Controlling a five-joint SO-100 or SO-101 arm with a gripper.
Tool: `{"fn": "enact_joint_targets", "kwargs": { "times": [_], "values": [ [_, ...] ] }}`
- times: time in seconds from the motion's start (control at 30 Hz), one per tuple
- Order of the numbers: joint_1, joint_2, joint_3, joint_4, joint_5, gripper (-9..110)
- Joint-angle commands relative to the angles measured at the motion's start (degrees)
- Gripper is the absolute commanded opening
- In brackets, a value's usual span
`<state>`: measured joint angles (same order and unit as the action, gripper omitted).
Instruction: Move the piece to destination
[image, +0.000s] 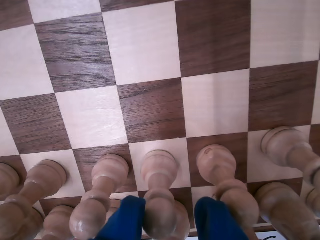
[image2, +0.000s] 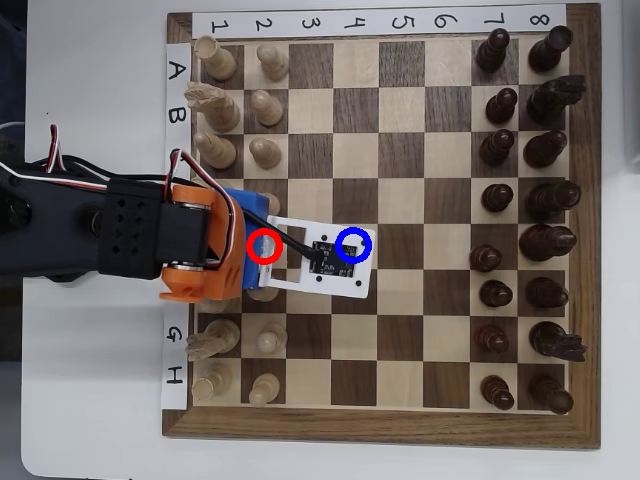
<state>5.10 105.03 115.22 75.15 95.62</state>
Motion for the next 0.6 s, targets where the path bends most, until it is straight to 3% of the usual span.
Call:
{"fn": "enact_joint_targets", "kwargs": {
  "times": [0.0,0.57],
  "values": [
    [-2.2,0.0,-1.67,0.35,1.41,14],
    [-4.66,0.53,-2.72,1.32,3.43,12]
  ]
}}
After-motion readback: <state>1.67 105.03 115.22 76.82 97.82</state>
